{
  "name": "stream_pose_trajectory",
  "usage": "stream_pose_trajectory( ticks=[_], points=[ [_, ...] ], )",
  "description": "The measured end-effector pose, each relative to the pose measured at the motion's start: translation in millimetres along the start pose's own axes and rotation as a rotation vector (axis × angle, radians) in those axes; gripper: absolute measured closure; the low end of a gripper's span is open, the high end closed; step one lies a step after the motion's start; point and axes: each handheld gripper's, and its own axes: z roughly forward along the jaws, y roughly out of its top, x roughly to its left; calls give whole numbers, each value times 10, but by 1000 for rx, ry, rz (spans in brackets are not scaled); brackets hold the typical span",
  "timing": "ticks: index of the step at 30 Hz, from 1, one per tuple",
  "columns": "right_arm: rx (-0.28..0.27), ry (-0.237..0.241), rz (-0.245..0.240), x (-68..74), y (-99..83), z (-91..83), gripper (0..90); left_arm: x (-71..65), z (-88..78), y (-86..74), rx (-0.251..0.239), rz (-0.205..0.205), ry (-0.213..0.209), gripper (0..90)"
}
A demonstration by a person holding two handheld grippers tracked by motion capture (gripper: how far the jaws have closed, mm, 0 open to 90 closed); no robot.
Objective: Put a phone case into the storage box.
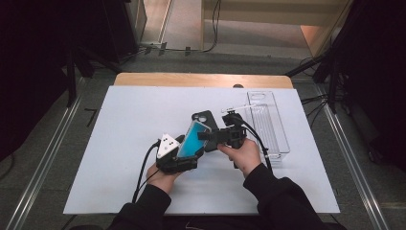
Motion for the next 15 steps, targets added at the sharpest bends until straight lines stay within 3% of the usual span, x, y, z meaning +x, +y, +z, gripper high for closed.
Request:
stream_pose_trajectory(
  ticks=[6, 15],
  points=[
    [12, 40, 80, -16, 14, -48, 707, -17, 0, -5, -4, 3, -4, 171],
    [6, 121, 132, -15, 34, -122, 766, -45, -10, 15, -30, 15, -11, 170]
  ],
)
